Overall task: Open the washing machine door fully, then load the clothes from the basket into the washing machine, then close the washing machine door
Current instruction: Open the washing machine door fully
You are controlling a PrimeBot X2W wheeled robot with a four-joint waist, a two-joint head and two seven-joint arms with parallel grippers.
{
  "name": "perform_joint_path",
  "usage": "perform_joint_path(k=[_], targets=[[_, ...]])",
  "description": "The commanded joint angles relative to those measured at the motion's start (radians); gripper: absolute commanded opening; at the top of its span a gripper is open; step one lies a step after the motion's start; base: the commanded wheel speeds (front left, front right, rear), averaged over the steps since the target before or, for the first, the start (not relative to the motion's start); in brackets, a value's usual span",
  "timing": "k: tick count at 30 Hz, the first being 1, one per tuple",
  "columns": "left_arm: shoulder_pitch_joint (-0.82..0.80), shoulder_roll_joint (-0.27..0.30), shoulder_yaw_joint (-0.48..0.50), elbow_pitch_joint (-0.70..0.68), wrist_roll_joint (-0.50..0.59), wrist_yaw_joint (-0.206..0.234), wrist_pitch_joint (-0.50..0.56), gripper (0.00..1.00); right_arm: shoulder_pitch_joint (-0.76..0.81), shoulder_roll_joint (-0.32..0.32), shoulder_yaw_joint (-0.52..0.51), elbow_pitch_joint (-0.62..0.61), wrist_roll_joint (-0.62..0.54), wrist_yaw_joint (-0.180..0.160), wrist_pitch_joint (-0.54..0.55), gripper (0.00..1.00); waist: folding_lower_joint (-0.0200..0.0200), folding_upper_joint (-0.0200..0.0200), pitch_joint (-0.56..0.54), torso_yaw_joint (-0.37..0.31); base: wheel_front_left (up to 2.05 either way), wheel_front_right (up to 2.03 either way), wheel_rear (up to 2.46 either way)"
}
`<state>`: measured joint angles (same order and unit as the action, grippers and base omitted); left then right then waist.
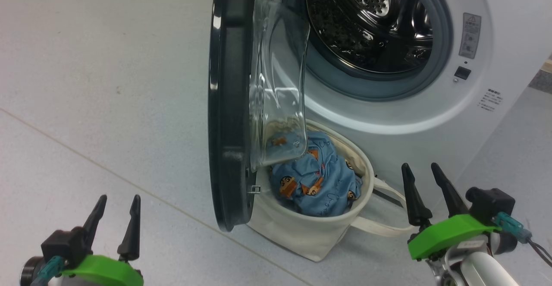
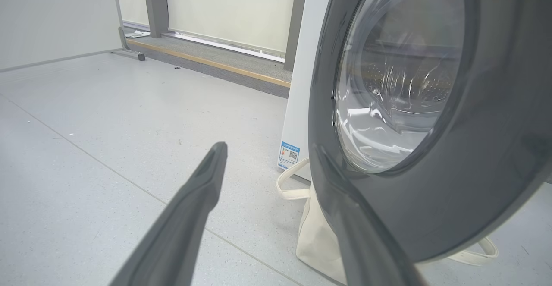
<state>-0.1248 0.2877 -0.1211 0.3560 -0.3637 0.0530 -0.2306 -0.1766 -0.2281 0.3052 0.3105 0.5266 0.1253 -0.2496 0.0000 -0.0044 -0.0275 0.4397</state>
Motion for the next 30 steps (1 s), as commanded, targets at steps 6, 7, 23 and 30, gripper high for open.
perform_joint_path(k=[6, 7, 23, 30], targets=[[-0.051, 0.024, 0.033, -0.024, -0.009, 0.007, -0.015, 1.00, -0.034, -0.018, 0.021, -0.014, -0.003, 0.005, -0.012, 1.00, 0.0000, 0.0000, -0.002, -0.003, 0.00, 0.00, 0.00], [-0.051, 0.024, 0.033, -0.023, -0.009, 0.007, -0.016, 1.00, -0.035, -0.018, 0.022, -0.012, -0.002, 0.005, -0.012, 1.00, 0.0000, 0.0000, -0.001, -0.003, 0.00, 0.00, 0.00], [-0.075, 0.007, 0.035, -0.093, -0.018, -0.017, -0.029, 0.00, -0.039, -0.015, 0.029, -0.005, 0.009, 0.005, -0.012, 1.00, 0.0000, 0.0000, -0.004, -0.013, 0.00, 0.00, 0.00], [-0.135, -0.110, 0.000, -0.410, 0.039, -0.045, -0.031, 0.00, -0.036, -0.014, 0.027, -0.008, 0.011, 0.005, -0.012, 1.00, 0.0000, 0.0000, -0.004, -0.015, 0.00, 0.00, 0.00]])
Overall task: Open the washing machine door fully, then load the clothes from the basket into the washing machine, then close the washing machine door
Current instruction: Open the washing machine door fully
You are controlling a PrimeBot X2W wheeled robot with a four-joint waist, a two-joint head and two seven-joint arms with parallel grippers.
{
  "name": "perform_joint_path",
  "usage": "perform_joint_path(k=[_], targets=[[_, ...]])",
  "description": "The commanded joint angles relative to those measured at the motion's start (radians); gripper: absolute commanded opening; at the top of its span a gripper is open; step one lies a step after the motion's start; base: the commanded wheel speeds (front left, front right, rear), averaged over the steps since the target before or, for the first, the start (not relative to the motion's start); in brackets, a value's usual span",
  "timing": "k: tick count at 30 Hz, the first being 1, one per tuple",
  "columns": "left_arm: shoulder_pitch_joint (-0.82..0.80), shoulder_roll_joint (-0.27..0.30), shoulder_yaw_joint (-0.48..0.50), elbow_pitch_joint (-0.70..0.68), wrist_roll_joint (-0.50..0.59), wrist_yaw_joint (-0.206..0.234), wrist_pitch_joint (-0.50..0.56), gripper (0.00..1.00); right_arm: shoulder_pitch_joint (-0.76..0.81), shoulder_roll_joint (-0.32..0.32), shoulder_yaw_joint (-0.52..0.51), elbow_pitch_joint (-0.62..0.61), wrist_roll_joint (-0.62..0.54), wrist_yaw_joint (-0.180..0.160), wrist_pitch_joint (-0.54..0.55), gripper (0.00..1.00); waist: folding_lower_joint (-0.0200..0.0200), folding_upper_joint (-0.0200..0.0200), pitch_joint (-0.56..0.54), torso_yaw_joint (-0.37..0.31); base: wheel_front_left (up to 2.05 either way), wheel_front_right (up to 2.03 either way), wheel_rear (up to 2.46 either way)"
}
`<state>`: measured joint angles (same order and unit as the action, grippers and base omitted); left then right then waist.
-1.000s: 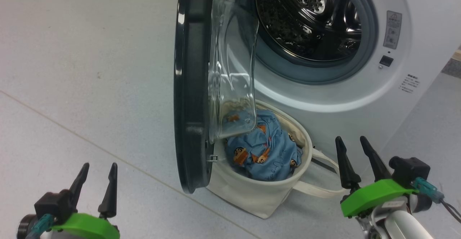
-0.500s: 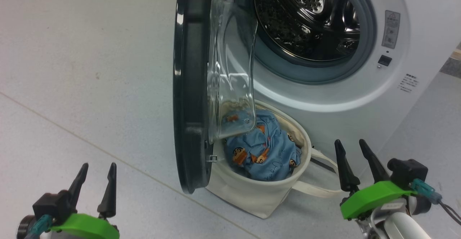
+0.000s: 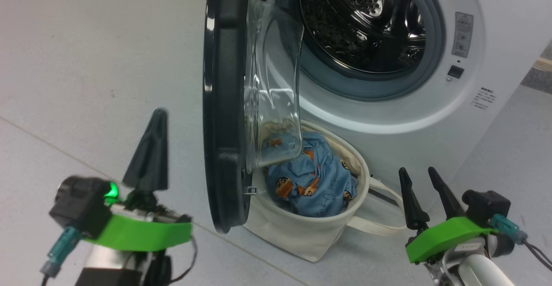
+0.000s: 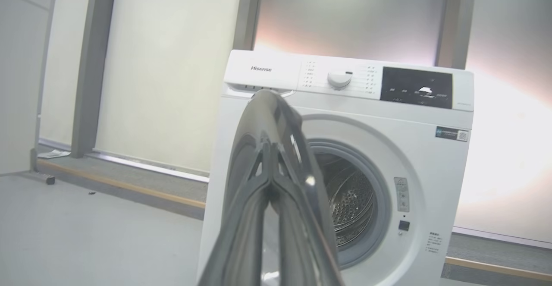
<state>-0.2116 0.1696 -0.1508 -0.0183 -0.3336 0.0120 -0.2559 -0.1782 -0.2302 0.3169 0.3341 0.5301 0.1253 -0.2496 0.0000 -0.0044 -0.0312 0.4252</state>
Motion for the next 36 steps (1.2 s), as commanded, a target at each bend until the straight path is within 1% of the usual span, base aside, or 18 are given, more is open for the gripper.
perform_joint_path(k=[1, 4, 7, 11, 16, 22, 24, 28, 36], targets=[[-0.057, -0.007, 0.014, -0.069, 0.024, -0.009, -0.006, 0.00, -0.035, -0.011, 0.018, -0.033, 0.008, 0.005, -0.012, 1.00, 0.0000, 0.0000, -0.002, -0.003, 0.00, 0.00, 0.00], [-0.080, -0.042, -0.031, -0.135, 0.061, -0.023, -0.006, 0.00, -0.040, -0.008, 0.024, -0.037, 0.009, 0.005, -0.012, 1.00, 0.0000, 0.0000, -0.003, -0.017, 0.00, 0.00, 0.00], [-0.089, -0.064, -0.074, -0.146, 0.081, -0.033, -0.006, 0.00, -0.040, -0.009, 0.026, -0.038, 0.011, 0.005, -0.012, 1.00, 0.0000, 0.0000, 0.000, -0.033, 0.00, 0.00, 0.00], [-0.091, -0.079, -0.123, -0.078, 0.088, -0.037, 0.000, 0.00, -0.039, -0.012, 0.024, -0.037, 0.013, 0.005, -0.012, 1.00, 0.0000, 0.0000, 0.005, -0.056, 0.00, 0.00, 0.00], [-0.105, -0.091, -0.166, 0.038, 0.060, -0.056, 0.037, 0.00, -0.041, -0.014, 0.022, -0.036, 0.014, 0.005, -0.012, 1.00, 0.0000, 0.0000, 0.015, -0.079, 0.00, 0.00, 0.00], [-0.114, -0.089, -0.166, 0.159, 0.058, -0.045, 0.037, 0.00, -0.047, -0.012, 0.028, -0.036, 0.016, 0.005, -0.012, 1.00, 0.0000, 0.0000, 0.026, -0.097, 0.00, 0.00, 0.00], [-0.111, -0.084, -0.158, 0.194, 0.055, -0.037, 0.041, 0.00, -0.048, -0.012, 0.025, -0.036, 0.017, 0.005, -0.012, 1.00, 0.0000, 0.0000, 0.029, -0.096, 0.00, 0.00, 0.00], [-0.105, -0.070, -0.137, 0.256, 0.035, -0.036, 0.037, 0.00, -0.049, -0.009, 0.028, -0.035, 0.017, 0.005, -0.012, 1.00, 0.0000, 0.0000, 0.032, -0.088, 0.00, 0.00, 0.00], [-0.093, -0.045, -0.098, 0.297, 0.019, -0.023, 0.018, 0.00, -0.049, -0.003, 0.039, -0.040, 0.020, 0.005, -0.012, 1.00, 0.0000, 0.0000, 0.030, -0.065, 0.00, 0.00, 0.00]])
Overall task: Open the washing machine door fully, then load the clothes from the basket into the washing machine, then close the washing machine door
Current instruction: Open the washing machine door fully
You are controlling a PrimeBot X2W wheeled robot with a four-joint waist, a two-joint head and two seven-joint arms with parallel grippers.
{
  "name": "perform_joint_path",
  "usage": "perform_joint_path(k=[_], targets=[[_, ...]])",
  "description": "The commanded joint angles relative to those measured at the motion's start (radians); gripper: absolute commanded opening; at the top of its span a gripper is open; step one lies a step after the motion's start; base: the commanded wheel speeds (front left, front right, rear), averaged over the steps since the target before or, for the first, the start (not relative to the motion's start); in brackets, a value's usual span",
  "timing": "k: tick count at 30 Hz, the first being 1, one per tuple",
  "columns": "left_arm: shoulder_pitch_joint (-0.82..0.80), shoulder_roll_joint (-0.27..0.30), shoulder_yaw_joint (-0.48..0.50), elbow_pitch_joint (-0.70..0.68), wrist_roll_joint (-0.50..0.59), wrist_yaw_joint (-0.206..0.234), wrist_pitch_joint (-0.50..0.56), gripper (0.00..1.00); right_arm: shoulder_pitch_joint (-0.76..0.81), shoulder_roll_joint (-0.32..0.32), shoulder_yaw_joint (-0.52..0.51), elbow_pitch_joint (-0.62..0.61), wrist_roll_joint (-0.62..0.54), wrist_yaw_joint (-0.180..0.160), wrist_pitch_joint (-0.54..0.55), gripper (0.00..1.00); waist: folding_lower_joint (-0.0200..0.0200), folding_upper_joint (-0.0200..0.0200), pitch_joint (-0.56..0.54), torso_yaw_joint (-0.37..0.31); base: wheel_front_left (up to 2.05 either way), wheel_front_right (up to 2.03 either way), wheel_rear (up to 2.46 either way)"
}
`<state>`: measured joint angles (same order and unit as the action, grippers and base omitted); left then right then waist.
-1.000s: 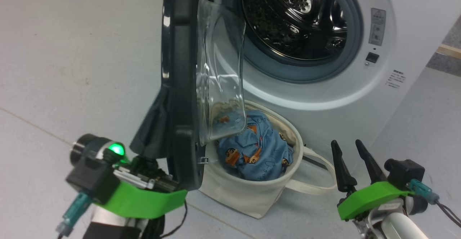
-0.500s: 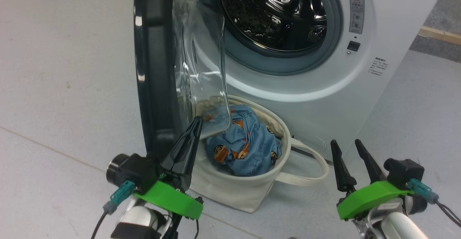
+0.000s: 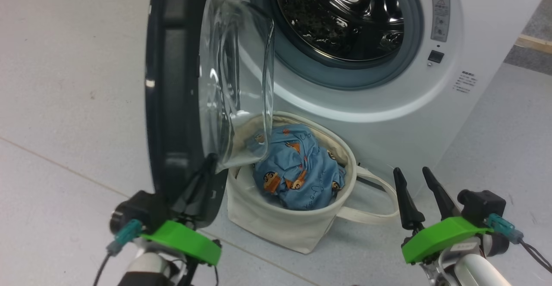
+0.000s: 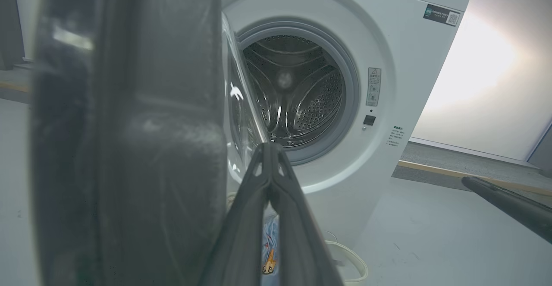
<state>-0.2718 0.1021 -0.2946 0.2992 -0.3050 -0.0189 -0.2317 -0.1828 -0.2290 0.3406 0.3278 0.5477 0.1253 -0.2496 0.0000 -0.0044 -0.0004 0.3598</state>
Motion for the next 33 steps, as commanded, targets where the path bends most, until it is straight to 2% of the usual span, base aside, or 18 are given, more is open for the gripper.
perform_joint_path(k=[1, 8, 15, 24, 33], targets=[[-0.029, 0.027, 0.055, -0.021, -0.014, 0.010, -0.008, 0.00, -0.044, -0.004, 0.016, -0.034, 0.003, 0.005, -0.012, 1.00, 0.0000, 0.0000, 0.000, 0.003, 0.00, 0.00, 0.00], [-0.011, 0.094, 0.148, -0.024, -0.058, 0.029, -0.016, 0.00, -0.042, -0.003, 0.016, -0.037, 0.005, 0.005, -0.012, 1.00, 0.0000, 0.0000, 0.000, 0.012, 0.00, 0.00, 0.00], [-0.023, 0.178, 0.262, 0.002, -0.117, 0.040, -0.016, 0.00, -0.039, -0.004, 0.005, -0.039, 0.005, 0.005, -0.012, 1.00, 0.0000, 0.0000, -0.007, -0.009, 0.00, 0.00, 0.00], [-0.091, 0.319, 0.391, 0.164, -0.187, 0.028, 0.011, 0.00, -0.041, -0.005, 0.002, -0.039, 0.005, 0.005, -0.012, 1.00, 0.0000, 0.0000, -0.008, -0.051, 0.00, 0.00, 0.00], [-0.174, 0.389, 0.477, 0.352, -0.244, 0.033, 0.001, 0.00, -0.060, -0.007, 0.001, -0.041, 0.001, 0.005, -0.012, 1.00, 0.0000, 0.0000, 0.014, -0.079, 0.00, 0.00, 0.00]])
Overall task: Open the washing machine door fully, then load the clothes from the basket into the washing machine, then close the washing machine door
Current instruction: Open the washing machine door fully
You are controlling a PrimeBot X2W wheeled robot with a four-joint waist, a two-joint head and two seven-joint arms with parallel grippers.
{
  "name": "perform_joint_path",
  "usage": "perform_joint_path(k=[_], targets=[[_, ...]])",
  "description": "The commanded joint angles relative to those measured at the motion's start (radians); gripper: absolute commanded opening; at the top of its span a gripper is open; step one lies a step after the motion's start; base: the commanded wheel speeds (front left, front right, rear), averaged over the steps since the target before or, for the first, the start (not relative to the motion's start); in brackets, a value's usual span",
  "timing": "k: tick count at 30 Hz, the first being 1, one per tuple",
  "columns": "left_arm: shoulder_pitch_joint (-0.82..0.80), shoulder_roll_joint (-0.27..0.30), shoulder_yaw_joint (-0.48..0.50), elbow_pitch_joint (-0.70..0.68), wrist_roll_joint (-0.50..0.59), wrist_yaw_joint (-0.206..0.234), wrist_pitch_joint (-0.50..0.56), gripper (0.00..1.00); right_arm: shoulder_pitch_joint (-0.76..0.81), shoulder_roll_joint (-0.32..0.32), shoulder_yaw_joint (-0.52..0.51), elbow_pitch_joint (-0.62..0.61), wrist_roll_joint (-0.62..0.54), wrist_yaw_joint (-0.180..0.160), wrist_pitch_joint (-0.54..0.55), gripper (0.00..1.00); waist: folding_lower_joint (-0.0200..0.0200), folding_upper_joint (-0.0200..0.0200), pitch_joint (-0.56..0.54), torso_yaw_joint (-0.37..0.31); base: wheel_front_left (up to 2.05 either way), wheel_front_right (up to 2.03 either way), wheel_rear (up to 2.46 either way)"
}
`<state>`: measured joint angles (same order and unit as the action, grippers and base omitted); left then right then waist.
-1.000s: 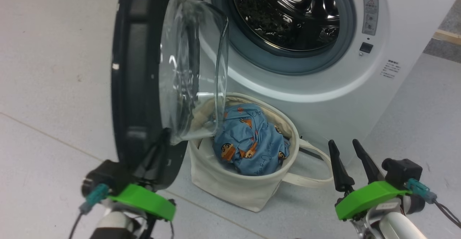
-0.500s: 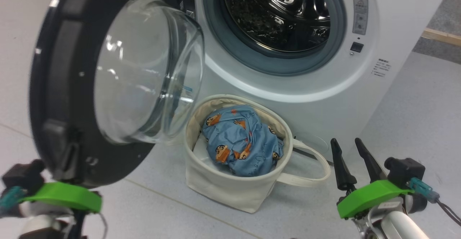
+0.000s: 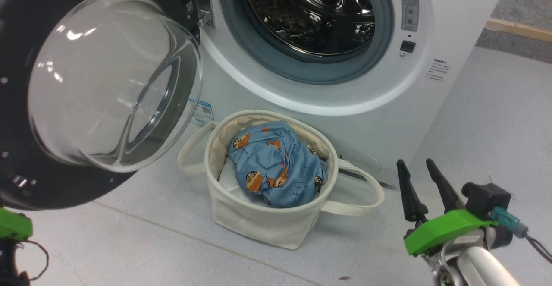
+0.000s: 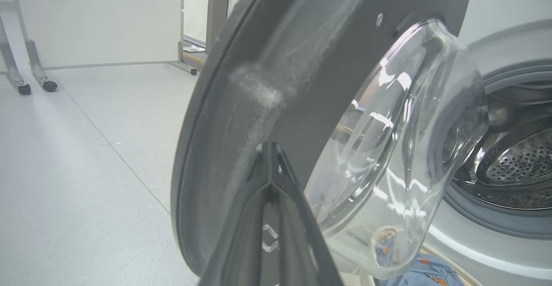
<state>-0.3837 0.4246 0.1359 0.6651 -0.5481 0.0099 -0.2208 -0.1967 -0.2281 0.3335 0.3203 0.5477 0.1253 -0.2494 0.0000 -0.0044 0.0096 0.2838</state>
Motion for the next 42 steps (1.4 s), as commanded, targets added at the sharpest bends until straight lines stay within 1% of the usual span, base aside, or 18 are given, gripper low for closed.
perform_joint_path(k=[1, 7, 11, 15, 20, 21, 22, 23, 29, 34, 37, 40, 42], targets=[[-0.071, 0.068, 0.053, 0.001, -0.008, 0.000, -0.013, 0.00, -0.048, -0.008, 0.006, -0.033, 0.001, 0.005, -0.012, 1.00, 0.0000, 0.0000, 0.006, -0.004, 0.00, 0.00, 0.00], [-0.098, 0.086, 0.055, 0.054, -0.004, -0.016, -0.026, 0.00, -0.054, -0.007, -0.002, -0.037, -0.002, 0.005, -0.012, 1.00, 0.0000, 0.0000, 0.006, -0.008, 0.00, 0.00, 0.00], [-0.104, 0.085, 0.052, 0.063, 0.006, -0.028, -0.034, 0.00, -0.048, -0.005, -0.006, -0.036, -0.001, 0.005, -0.012, 1.00, 0.0000, 0.0000, 0.002, -0.005, 0.00, 0.00, 0.00], [-0.097, 0.070, 0.048, 0.042, 0.016, -0.037, -0.038, 0.00, -0.043, -0.004, -0.004, -0.037, 0.002, 0.005, -0.012, 1.00, 0.0000, 0.0000, 0.000, 0.000, 0.00, 0.00, 0.00], [-0.069, 0.030, 0.040, -0.038, 0.019, -0.046, -0.040, 0.00, -0.043, -0.004, -0.002, -0.039, 0.002, 0.005, -0.012, 1.00, 0.0000, 0.0000, 0.001, 0.007, 0.00, 0.00, 0.00], [-0.062, 0.021, 0.037, -0.061, 0.020, -0.047, -0.040, 0.06, -0.043, -0.004, -0.001, -0.038, 0.002, 0.005, -0.012, 1.00, 0.0000, 0.0000, 0.001, 0.009, 0.00, 0.00, 0.00], [-0.055, 0.012, 0.034, -0.087, 0.020, -0.048, -0.040, 0.84, -0.043, -0.004, -0.001, -0.038, 0.002, 0.005, -0.012, 1.00, 0.0000, 0.0000, 0.001, 0.011, 0.00, 0.00, 0.00], [-0.046, 0.005, 0.031, -0.112, 0.023, -0.046, -0.040, 1.00, -0.042, -0.004, -0.001, -0.038, 0.002, 0.005, -0.012, 1.00, 0.0000, 0.0000, 0.000, 0.013, 0.00, 0.00, 0.00], [0.009, -0.036, 0.004, -0.253, 0.019, -0.037, -0.015, 1.00, -0.044, 0.000, 0.007, -0.037, 0.007, 0.005, -0.012, 1.00, 0.0000, 0.0000, -0.007, 0.016, 0.00, 0.00, 0.00], [0.052, -0.043, -0.001, -0.343, 0.022, -0.007, 0.017, 1.00, -0.048, -0.001, 0.015, -0.039, 0.011, 0.005, -0.012, 1.00, 0.0000, 0.0000, -0.006, -0.004, 0.00, 0.00, 0.00], [0.070, -0.047, -0.004, -0.395, 0.024, 0.002, 0.020, 1.00, -0.049, -0.003, 0.020, -0.039, 0.010, 0.005, -0.012, 1.00, 0.0000, 0.0000, -0.004, -0.024, 0.00, 0.00, 0.00], [0.086, -0.054, -0.013, -0.432, 0.012, -0.007, 0.036, 1.00, -0.054, -0.001, 0.029, -0.048, 0.007, 0.005, -0.012, 1.00, 0.0000, 0.0000, -0.003, -0.051, 0.00, 0.00, 0.00], [0.098, -0.066, -0.019, -0.447, -0.020, -0.028, 0.061, 1.00, -0.057, -0.001, 0.036, -0.058, 0.003, 0.005, -0.012, 1.00, 0.0000, 0.0000, -0.003, -0.072, 0.00, 0.00, 0.00]])
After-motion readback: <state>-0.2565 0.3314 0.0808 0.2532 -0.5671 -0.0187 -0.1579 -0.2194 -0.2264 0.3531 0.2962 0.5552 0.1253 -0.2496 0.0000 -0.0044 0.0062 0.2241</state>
